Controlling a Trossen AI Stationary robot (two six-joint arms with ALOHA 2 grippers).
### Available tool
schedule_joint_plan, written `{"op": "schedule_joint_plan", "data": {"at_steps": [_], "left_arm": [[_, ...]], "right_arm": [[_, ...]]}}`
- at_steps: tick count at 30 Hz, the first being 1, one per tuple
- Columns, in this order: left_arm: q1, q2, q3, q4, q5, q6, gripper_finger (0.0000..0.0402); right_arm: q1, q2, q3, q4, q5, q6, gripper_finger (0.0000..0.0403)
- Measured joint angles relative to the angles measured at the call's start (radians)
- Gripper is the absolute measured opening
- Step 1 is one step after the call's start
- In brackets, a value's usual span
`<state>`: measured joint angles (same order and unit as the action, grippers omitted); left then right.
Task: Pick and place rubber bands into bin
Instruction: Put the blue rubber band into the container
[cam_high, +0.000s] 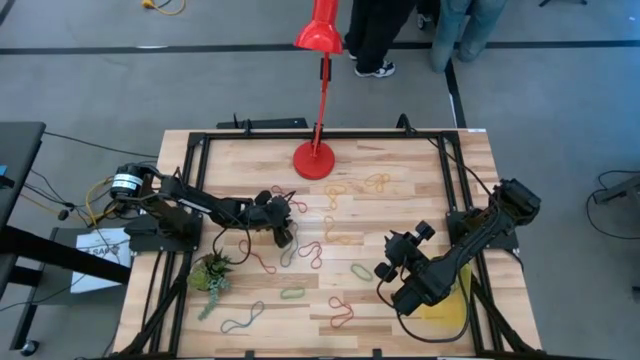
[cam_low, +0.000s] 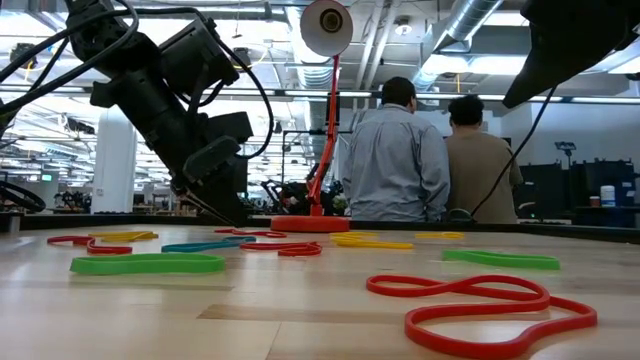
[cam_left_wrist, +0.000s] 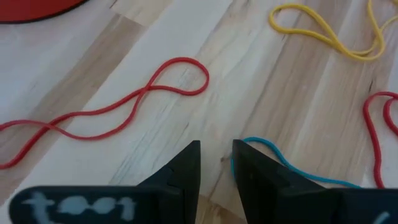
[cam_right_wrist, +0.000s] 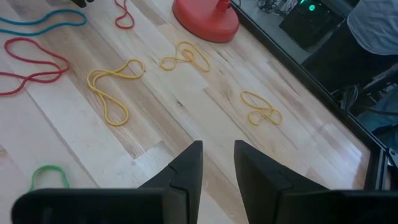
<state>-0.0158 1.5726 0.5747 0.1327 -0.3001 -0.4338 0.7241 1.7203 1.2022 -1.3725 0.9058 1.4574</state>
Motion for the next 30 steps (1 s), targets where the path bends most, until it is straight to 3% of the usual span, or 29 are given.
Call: {"op": "schedule_joint_plan", "data": {"at_steps": [6, 11, 22, 30], "left_arm": [[-0.002, 0.0, 0.0, -0.026, 0.013, -0.069, 0.0082], [-0.021, 0.0, 0.0, -0.028, 0.087, -0.076, 0.0082], [-0.052, 0.0, 0.0, -0.015, -0.024, -0.05, 0.0082], [-0.053, 0.0, -0.019, -0.008, -0.025, -0.066, 0.0082]], "right_arm": [[0.0, 0.0, 0.0, 0.002, 0.0, 0.0, 0.0087], [0.0, 0.0, 0.0, 0.002, 0.0, 0.0, 0.0087], [0.0, 0.0, 0.0, 0.009, 0.0, 0.0, 0.0087], [0.0, 0.0, 0.0, 0.03, 0.0, 0.0, 0.0087]]}}
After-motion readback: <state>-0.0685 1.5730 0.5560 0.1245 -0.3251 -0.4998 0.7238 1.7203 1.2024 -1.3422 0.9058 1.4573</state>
